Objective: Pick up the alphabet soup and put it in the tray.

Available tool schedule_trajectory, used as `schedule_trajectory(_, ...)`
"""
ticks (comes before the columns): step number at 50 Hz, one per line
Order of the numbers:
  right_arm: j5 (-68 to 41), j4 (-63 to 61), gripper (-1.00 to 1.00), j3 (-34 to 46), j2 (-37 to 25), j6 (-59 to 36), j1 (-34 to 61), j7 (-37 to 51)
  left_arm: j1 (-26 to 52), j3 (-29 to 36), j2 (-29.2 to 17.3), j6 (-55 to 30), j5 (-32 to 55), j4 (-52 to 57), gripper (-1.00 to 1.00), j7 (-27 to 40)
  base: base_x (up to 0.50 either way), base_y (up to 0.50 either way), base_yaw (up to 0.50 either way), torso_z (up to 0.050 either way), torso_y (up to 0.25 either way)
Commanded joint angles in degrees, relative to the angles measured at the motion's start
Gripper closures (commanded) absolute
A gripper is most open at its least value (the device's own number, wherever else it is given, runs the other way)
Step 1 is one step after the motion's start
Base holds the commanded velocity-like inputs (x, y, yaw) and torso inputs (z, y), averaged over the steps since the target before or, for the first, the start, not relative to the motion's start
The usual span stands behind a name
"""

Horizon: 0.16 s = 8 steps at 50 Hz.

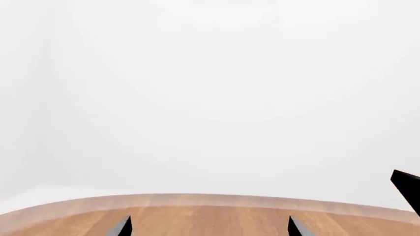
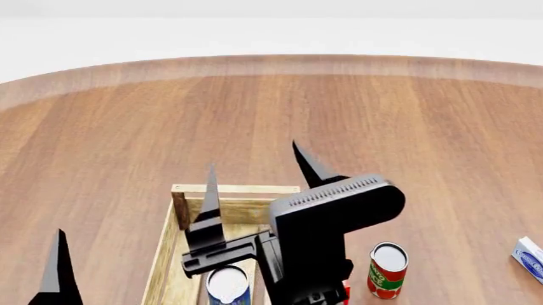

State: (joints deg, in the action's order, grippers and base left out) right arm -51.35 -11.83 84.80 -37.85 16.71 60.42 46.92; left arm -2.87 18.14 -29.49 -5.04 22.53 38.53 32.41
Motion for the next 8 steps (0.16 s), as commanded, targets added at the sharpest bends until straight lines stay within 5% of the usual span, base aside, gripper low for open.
schedule_trajectory(1, 1.6, -5.3, -1.0, -0.3, -2.2, -1.7, 1.7, 2.8, -0.5, -1.3, -1.3, -1.3, 1.8, 4.7, -1.0, 1.3, 0.0, 0.0, 0.0, 0.0, 0.0)
schedule_trajectory(8, 1.9, -7.6, -1.0, -0.5, -3.1, -2.6, 2.4, 3.7, -0.6, -2.1, -2.0, -2.0, 3.0, 7.0, -1.0, 2.0, 0.0, 0.0, 0.0, 0.0, 0.0)
